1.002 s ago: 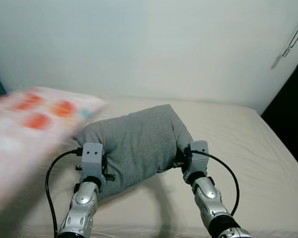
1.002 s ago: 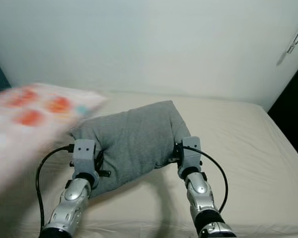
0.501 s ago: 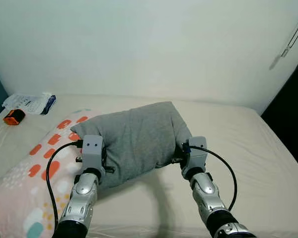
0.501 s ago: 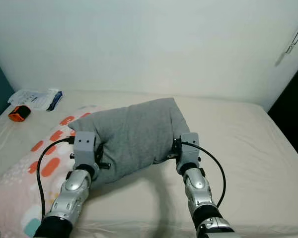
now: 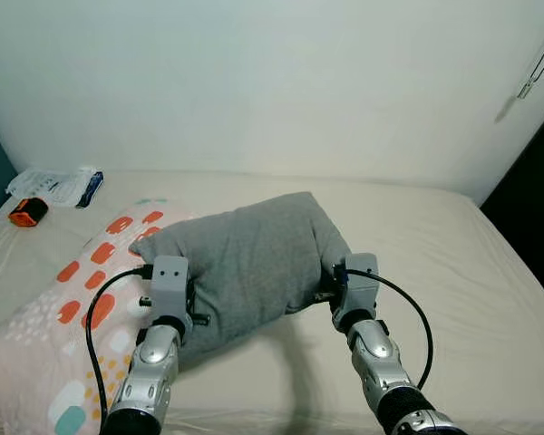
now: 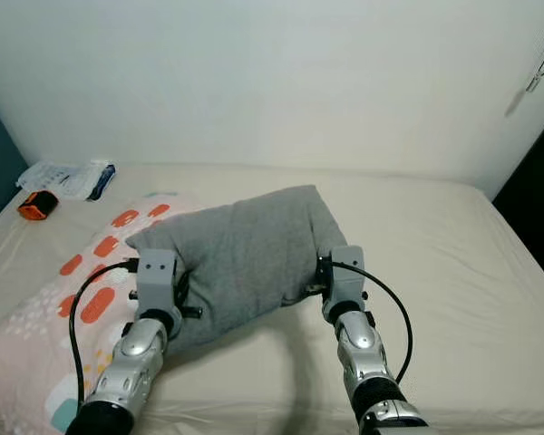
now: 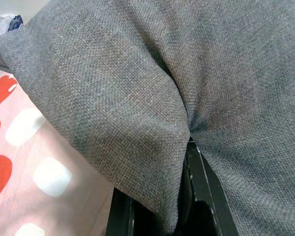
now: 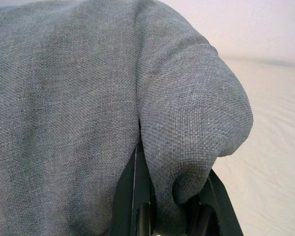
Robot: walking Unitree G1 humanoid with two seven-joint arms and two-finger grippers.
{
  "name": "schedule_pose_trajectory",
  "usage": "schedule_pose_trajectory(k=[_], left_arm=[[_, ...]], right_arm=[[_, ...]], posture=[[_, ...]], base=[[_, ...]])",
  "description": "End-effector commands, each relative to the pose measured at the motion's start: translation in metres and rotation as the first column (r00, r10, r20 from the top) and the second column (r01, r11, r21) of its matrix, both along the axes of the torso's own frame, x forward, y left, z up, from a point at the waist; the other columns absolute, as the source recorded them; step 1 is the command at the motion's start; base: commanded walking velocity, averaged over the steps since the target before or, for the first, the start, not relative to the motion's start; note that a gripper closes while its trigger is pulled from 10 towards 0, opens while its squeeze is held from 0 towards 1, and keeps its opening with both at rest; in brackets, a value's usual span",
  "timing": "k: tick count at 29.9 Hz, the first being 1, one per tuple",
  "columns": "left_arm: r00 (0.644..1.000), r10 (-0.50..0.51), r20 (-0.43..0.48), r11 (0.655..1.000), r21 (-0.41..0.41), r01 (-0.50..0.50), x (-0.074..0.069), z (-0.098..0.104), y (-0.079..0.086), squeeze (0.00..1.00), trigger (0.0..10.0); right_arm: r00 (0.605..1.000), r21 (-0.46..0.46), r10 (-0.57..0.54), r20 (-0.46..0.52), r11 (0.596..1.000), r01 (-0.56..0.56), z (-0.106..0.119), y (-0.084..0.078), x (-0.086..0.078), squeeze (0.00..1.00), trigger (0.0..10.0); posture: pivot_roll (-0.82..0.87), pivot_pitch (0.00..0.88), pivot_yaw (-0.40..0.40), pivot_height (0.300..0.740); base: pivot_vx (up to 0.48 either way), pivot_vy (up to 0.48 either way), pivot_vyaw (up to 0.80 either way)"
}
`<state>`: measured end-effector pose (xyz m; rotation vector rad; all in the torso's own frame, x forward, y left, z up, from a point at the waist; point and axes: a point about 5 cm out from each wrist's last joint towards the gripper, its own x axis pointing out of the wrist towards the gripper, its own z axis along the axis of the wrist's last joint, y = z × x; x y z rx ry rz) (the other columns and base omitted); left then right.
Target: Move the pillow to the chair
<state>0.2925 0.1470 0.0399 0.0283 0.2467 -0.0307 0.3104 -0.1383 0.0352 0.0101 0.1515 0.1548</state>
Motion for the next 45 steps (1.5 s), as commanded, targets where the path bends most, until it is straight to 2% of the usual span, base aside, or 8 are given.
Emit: schedule_pose_trajectory(k=[1,12,22,32,45], left_arm=[[0.998,-0.031,0.047,0.999,0.025,0.03,0.003,0.006,-0.003,0.0,10.0],[0.999,-0.012,0.043,1.0,0.0,0.012,-0.002,0.004,0.004,0.0,10.0],[0.998,-0.023,0.05,0.999,0.028,0.022,-0.003,0.004,0.001,0.0,10.0],[0.998,-0.026,0.053,1.0,0.015,0.025,-0.008,0.003,0.0,0.0,10.0],[0.999,-0.014,0.048,1.0,0.02,0.013,-0.008,0.002,0.003,0.0,10.0]], right_arm=[[0.998,0.002,0.061,-0.018,0.998,-0.061,-0.002,0.011,-0.001,0.0,10.0],[0.999,0.018,0.042,-0.017,0.999,-0.042,-0.002,0.009,-0.001,0.0,10.0],[0.997,0.013,0.071,-0.006,0.997,-0.07,-0.001,0.013,-0.002,0.0,10.0],[0.998,0.023,0.049,-0.027,0.999,-0.048,-0.004,0.007,-0.002,0.0,10.0],[0.997,0.023,0.063,-0.038,0.998,-0.062,-0.006,0.008,-0.004,0.0,10.0]], posture=[[0.06,0.0,-0.061,0.74],[0.07,0.0,-0.075,0.74],[0.06,0.0,-0.073,0.74],[0.07,0.0,-0.084,0.74],[0.07,0.0,-0.079,0.74]], base=[[0.0,0.0,0.0],[0.0,0.0,0.0],[0.0,0.0,0.0],[0.0,0.0,0.0],[0.0,0.0,-0.77]])
